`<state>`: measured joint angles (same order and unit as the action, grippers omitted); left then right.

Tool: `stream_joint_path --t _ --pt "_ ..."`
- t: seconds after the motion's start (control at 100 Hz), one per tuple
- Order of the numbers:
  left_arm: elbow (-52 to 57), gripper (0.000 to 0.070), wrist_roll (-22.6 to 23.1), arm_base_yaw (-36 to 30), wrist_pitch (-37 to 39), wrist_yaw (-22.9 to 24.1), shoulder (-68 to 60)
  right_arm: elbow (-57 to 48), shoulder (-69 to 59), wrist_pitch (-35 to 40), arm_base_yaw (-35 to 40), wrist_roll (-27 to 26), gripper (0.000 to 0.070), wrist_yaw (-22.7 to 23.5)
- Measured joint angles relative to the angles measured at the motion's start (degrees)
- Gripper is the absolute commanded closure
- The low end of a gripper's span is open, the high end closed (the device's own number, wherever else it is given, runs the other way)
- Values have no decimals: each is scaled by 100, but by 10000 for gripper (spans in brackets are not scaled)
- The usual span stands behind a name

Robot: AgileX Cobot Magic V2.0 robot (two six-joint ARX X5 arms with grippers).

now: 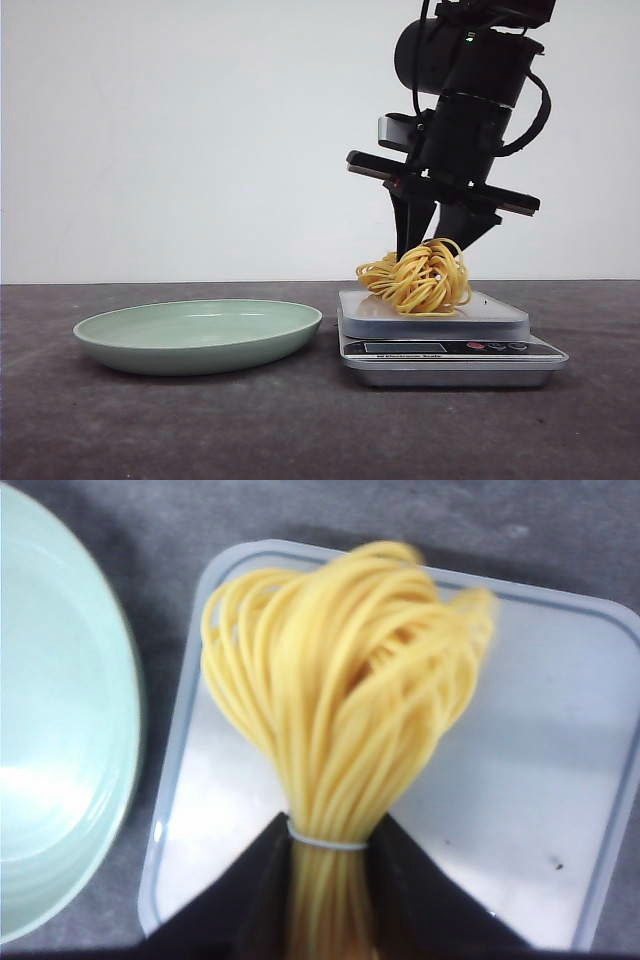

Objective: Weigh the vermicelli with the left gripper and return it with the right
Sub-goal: 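Lower the right gripper onto the vermicelli bundle on the scale, then close the right gripper on the bundle and lift it off the scale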

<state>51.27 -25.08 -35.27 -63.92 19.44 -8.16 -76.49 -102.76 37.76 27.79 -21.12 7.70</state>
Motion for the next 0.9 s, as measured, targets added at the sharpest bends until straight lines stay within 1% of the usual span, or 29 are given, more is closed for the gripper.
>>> stream_joint_path --t 0.33,0.48,0.53,0.68,0.79,0.9 --pt "0 391 0 0 -13 0 0 0 46 -114 101 -166 700 -109" --pt "0 391 0 0 -13 0 0 -11 516 -120 284 -26 700 -140" --pt "0 391 0 0 -13 0 0 -61 706 -175 407 11 700 -57" --pt "0 391 0 0 -13 0 0 -352 929 -737 831 11 700 398" --pt "0 391 0 0 -13 0 0 -407 927 -1222 1110 -140 700 695" --pt "0 391 0 0 -13 0 0 -407 872 -1792 1360 -356 700 710"
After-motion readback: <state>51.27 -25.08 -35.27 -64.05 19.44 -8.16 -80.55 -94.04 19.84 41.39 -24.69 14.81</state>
